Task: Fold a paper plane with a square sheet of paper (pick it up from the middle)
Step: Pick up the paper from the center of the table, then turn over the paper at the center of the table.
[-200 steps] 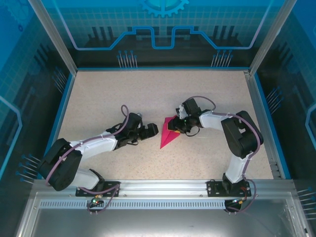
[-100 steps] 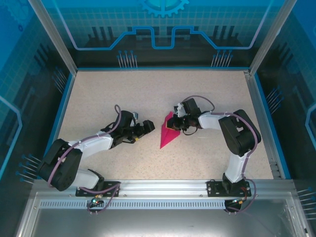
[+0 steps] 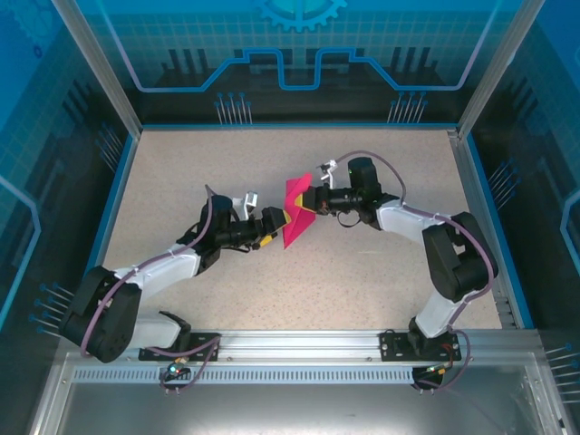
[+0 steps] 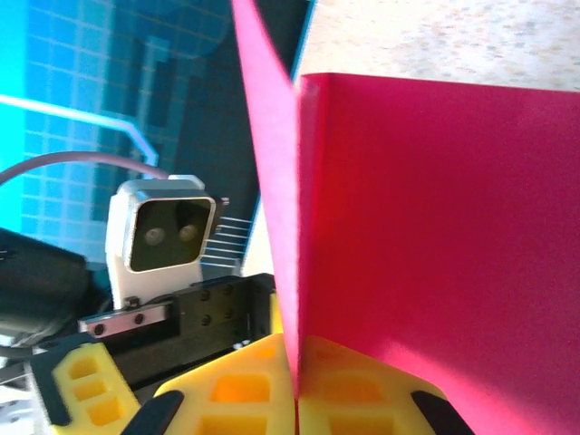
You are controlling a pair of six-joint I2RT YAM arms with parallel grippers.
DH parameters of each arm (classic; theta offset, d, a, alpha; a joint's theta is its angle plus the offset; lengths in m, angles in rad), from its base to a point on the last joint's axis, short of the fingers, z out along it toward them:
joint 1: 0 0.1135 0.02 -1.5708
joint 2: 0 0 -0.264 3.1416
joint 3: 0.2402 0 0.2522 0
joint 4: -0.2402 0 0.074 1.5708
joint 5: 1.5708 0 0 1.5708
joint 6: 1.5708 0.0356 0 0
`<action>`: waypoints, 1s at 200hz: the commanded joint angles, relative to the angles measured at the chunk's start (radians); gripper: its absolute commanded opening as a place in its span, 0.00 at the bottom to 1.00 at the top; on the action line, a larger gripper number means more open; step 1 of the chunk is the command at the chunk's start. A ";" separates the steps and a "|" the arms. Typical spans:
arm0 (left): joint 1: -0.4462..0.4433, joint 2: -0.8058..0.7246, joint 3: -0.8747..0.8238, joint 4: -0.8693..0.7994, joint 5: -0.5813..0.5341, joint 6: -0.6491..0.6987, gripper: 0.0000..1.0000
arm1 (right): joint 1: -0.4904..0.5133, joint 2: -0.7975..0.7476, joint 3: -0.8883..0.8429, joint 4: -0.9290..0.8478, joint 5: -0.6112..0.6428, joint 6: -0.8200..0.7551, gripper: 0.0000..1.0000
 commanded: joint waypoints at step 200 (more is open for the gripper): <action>-0.009 0.033 -0.011 0.270 0.049 -0.145 0.42 | 0.002 0.041 0.041 0.082 -0.094 0.151 0.07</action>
